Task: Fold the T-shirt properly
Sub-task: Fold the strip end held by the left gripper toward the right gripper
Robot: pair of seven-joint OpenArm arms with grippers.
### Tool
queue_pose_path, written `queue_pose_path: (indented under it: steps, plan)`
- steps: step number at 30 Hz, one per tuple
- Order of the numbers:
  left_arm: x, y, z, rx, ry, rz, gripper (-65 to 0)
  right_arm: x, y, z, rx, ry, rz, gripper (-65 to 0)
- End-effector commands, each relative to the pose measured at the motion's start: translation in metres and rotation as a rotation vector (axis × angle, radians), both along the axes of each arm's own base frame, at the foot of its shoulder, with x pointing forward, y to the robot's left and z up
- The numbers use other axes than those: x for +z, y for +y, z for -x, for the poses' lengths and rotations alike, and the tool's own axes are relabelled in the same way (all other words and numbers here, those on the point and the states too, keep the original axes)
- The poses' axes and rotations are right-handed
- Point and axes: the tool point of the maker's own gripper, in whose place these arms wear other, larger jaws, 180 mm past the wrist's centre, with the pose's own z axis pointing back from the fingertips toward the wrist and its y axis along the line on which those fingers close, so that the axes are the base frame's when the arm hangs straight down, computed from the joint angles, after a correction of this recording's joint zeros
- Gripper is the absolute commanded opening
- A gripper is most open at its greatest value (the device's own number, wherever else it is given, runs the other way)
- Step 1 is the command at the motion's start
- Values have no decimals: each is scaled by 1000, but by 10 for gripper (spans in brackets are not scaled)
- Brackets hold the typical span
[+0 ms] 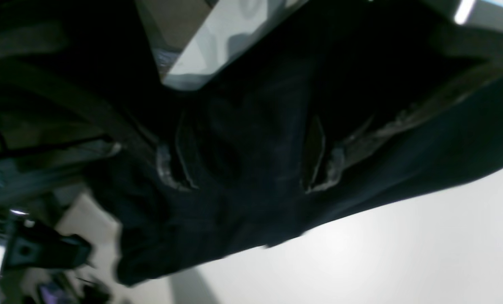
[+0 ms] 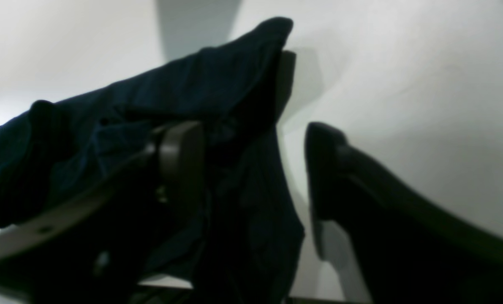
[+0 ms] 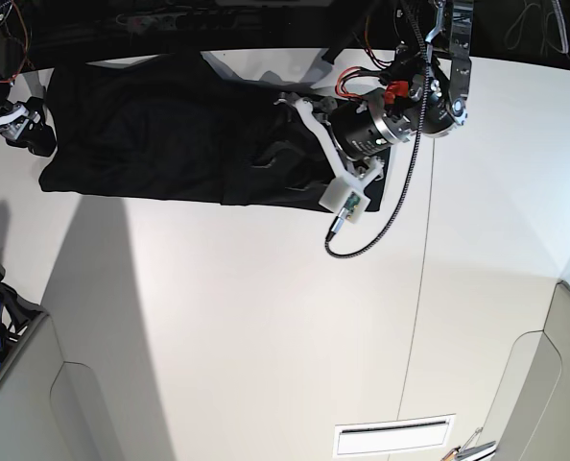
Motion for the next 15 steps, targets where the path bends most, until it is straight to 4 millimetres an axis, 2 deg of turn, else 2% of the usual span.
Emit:
queue_pose_path:
  steps: [1,6,9,12,15]
  plan:
    - [14,2,-7,15,-45,29,-249,10,-8,-5,4,-29,31,-232]
    - [11,30,-17,95,-44,-1,-249,3,-8,2,3,-4,29,-232]
    - [9,44,-20,131,-41,-16,-249,-7,-3,7,9,27,6,-232]
    - [9,53,-23,153,-43,-27,-249,-23,6,11,11,56,-49,-232]
    - [7,54,-22,148,-37,-34,-249,-36,18,13,28,81,-100,-232]
